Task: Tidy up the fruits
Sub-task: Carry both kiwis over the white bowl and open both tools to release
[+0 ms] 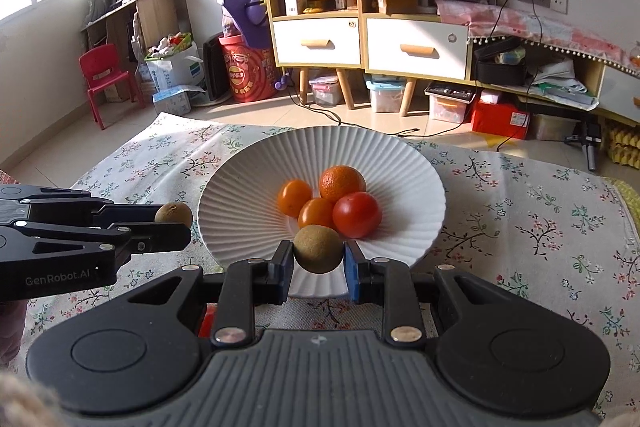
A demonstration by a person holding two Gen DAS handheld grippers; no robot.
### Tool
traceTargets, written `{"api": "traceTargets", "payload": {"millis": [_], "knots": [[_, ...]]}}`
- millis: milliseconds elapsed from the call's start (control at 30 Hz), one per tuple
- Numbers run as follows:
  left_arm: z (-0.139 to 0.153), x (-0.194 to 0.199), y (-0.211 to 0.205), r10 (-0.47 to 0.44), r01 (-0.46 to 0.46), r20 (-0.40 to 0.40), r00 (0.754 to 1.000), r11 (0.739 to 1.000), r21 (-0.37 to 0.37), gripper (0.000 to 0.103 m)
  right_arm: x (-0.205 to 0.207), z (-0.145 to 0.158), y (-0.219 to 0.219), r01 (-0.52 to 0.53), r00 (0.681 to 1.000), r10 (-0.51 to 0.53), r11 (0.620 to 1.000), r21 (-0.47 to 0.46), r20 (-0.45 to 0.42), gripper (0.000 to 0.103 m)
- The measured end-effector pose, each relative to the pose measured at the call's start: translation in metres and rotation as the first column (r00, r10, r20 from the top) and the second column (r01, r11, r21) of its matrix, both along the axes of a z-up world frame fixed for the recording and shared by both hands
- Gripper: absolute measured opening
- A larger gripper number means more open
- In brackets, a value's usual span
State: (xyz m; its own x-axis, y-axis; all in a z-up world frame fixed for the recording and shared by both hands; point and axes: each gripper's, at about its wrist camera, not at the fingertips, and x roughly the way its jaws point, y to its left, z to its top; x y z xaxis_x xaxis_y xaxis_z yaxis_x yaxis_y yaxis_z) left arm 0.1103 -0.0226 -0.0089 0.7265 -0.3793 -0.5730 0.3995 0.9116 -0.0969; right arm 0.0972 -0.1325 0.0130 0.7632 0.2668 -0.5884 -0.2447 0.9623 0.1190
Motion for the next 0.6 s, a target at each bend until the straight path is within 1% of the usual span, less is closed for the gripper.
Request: {"api": "traceTargets", "payload": {"millis": [200,333,600], "knots": [[-0.004,0.019,-0.014,-0.044,0.044,-0.006,0.999,0.998,0.045,0.016,0.008,-0.003,0.001,-0.023,1.0,0.023,1.0,-0.019,-0.01,0.024],[-0.01,0.028,-0.017,-0.046,0.047,-0.024,0.999,0.996,0.072,0.016,0.012,-0.006,-0.001,-0.027,1.0,0.027,0.999,-0.034,-0.016,0.024],[-0.013,0.033,-0.023,-0.076,0.079,-0.025,0.997,0.987,0.138,0.016,0.014,-0.01,0.0,-0.035,0.999,0.033,0.997,-0.066,-0.027,0.024]]}}
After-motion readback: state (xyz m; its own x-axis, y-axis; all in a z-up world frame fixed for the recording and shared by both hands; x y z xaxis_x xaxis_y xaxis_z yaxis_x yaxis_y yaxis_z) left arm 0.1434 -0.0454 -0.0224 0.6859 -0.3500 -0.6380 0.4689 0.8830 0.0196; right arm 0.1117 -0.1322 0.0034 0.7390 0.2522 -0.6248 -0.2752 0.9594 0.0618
